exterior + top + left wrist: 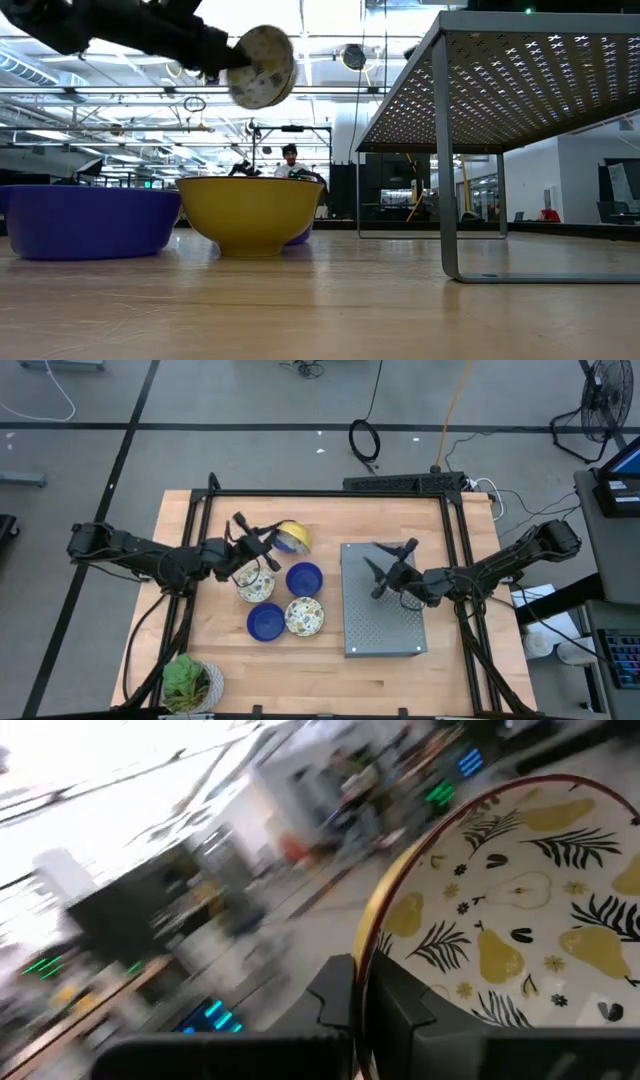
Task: Pick & Place Mini bowls
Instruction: Put the top left yellow bowl on the shelf
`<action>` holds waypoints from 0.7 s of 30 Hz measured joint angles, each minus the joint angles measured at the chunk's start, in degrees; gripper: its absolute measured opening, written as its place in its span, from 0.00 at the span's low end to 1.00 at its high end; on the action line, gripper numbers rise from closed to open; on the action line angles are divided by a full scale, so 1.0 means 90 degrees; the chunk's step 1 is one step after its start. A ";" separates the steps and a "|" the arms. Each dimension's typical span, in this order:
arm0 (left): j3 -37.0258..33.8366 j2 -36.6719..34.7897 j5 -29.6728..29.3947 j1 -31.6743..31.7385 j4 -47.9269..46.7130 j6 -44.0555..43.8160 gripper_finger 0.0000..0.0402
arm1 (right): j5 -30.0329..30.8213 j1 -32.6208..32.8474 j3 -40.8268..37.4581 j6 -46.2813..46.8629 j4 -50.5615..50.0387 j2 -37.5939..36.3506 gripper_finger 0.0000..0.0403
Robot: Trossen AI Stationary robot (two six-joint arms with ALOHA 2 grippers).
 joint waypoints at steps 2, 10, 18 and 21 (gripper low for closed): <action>0.0105 0.0150 0.0633 0.0128 0.0125 0.0016 0.02 | -0.0853 -0.0128 0.0003 0.0244 0.0076 0.0076 0.48; 0.0983 0.1180 0.0125 0.0172 0.0107 0.1028 0.02 | 0.0263 -0.0247 0.1041 -0.0201 0.0198 0.1447 0.49; 0.1928 0.2123 -0.1418 -0.0273 0.0113 0.2417 0.02 | 0.0963 -0.0221 0.1894 -0.0198 0.0179 0.2128 0.49; 0.2123 0.2284 -0.1768 -0.0422 0.0109 0.2743 0.02 | 0.0763 -0.0213 0.1894 0.0316 0.0192 0.2120 0.50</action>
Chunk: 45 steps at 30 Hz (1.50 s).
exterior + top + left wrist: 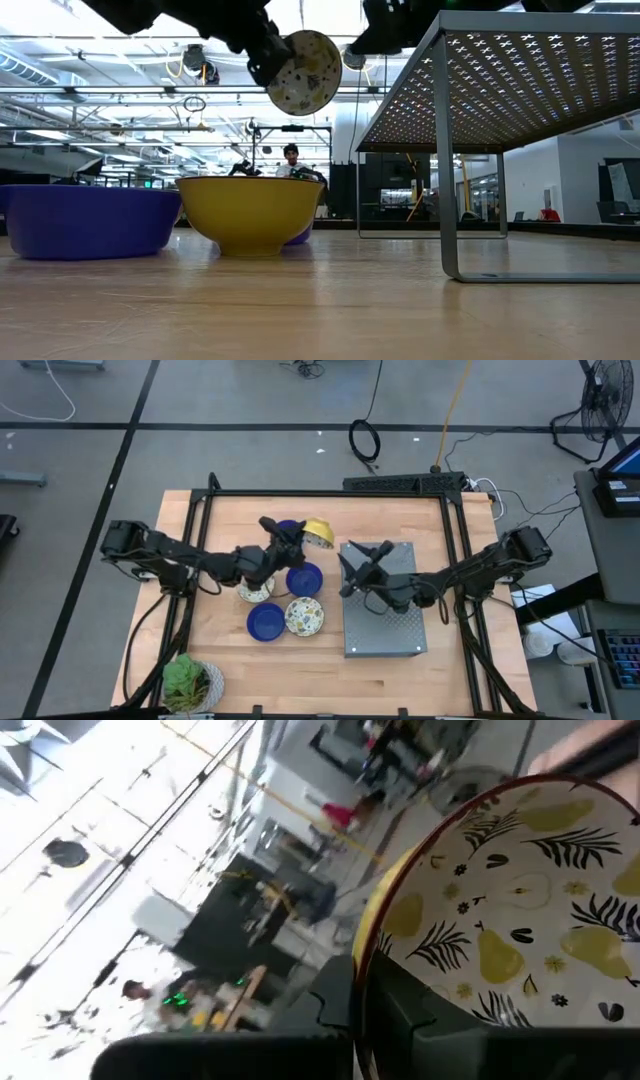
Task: Pick & Place Mini bowls
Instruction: Put the top left yellow bowl on the shelf
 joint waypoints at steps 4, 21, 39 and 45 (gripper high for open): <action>0.0083 0.0053 -0.0186 -0.0109 0.0015 0.0140 0.02 | -0.0496 0.0107 0.0000 0.0278 0.0002 0.0005 0.49; 0.0162 0.0054 0.0335 -0.0345 0.0174 0.0048 0.02 | -0.1321 -0.0565 0.0000 0.0629 -0.0057 0.0002 0.48; 0.0323 0.0056 0.0345 -0.0411 0.0193 -0.0718 0.05 | -0.1067 -0.0881 0.0022 0.0044 0.0460 -0.0015 0.14; 0.0323 0.0056 0.0424 -0.0425 0.0112 -0.1121 0.19 | -0.0967 -0.0913 0.0007 -0.0653 0.0563 -0.0024 0.06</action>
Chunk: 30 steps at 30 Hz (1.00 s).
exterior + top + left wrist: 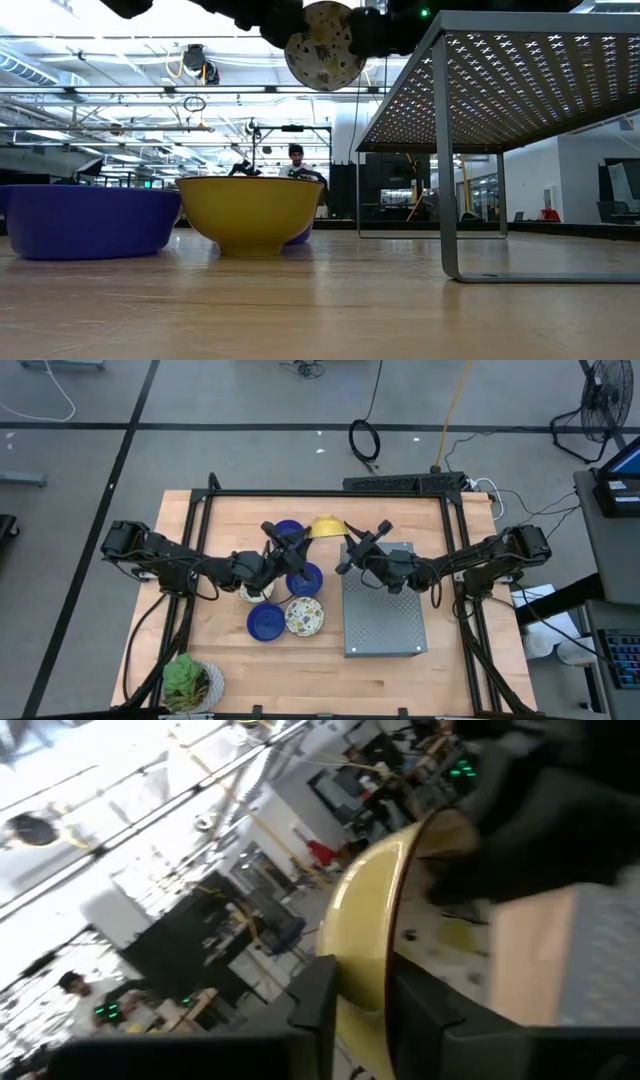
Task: Pick & Place Mini bowls
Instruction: Put the top left yellow bowl on the shelf
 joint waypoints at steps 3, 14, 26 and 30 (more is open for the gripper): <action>-0.0014 0.0018 0.0100 -0.0009 -0.0133 -0.0175 0.28 | 0.0213 -0.0002 -0.0003 -0.0434 0.0007 -0.0057 0.01; -0.0011 -0.0099 -0.0156 -0.0393 -0.0374 -0.0364 0.49 | 0.0309 0.0010 -0.0019 -0.1025 -0.1161 -0.1247 0.00; 0.0000 -0.1568 0.1464 -0.0055 -0.3937 -0.3022 0.52 | -0.0441 -0.0398 0.2046 0.1545 -0.6871 -0.2441 0.00; 0.0000 -0.2076 0.3104 0.0443 -0.5203 -0.3769 0.52 | -0.1910 -0.0911 0.2806 0.2785 -0.8632 -0.2451 0.00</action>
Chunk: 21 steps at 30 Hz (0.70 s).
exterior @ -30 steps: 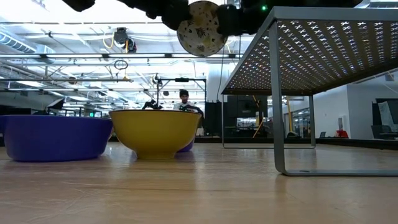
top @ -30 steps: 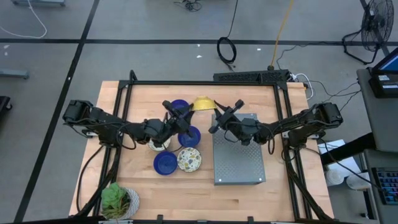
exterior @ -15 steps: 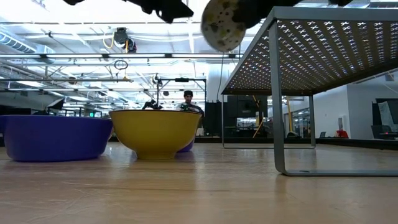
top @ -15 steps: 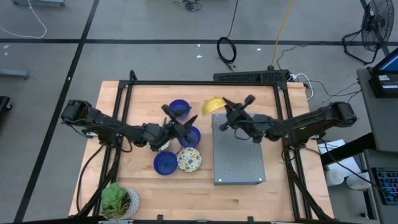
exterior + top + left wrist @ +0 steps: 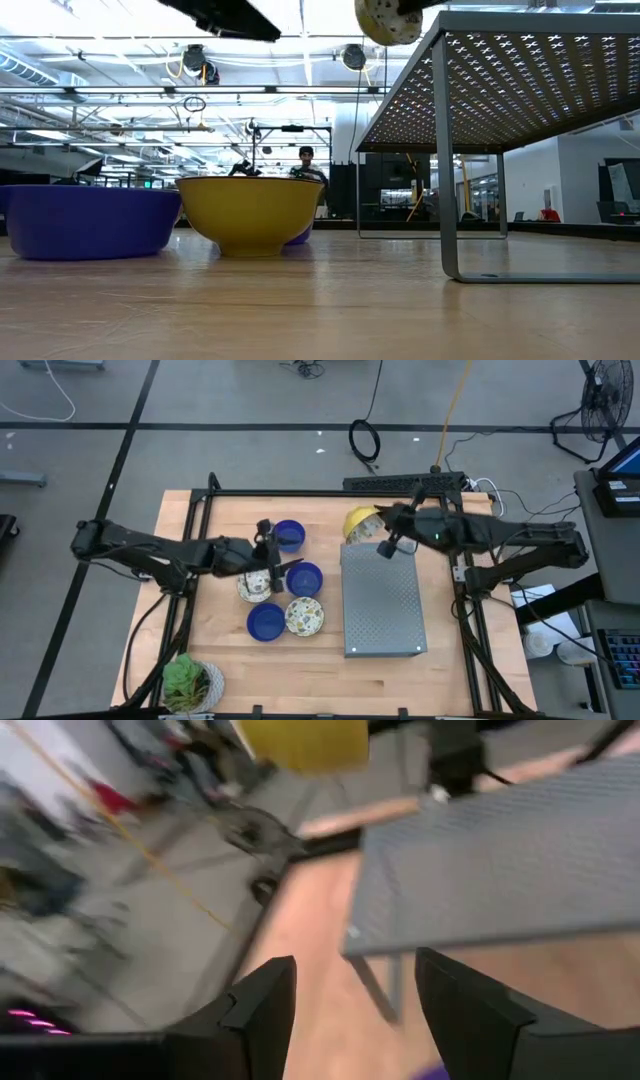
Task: Pick & Place Mini bowls
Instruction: Put the top left yellow bowl on the shelf
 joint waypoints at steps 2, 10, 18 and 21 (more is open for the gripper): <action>-0.0015 -0.0128 0.0540 0.0235 -0.0405 -0.0210 0.52 | -0.0732 -0.0302 0.0183 0.0462 -0.0680 0.0000 0.00; -0.1060 -0.0682 0.1877 0.1084 0.0311 -0.0156 0.52 | -0.2762 -0.1326 0.0246 0.1270 -0.2286 0.0005 0.00; -0.2216 -0.2227 0.3572 0.2025 0.1360 -0.0444 0.52 | -0.3582 -0.1793 0.0258 0.1352 -0.3133 -0.0222 0.00; -0.2646 -0.2804 0.3916 0.2268 0.1631 -0.0695 0.52 | -0.3805 -0.1889 0.0258 0.1519 -0.3228 -0.0318 0.00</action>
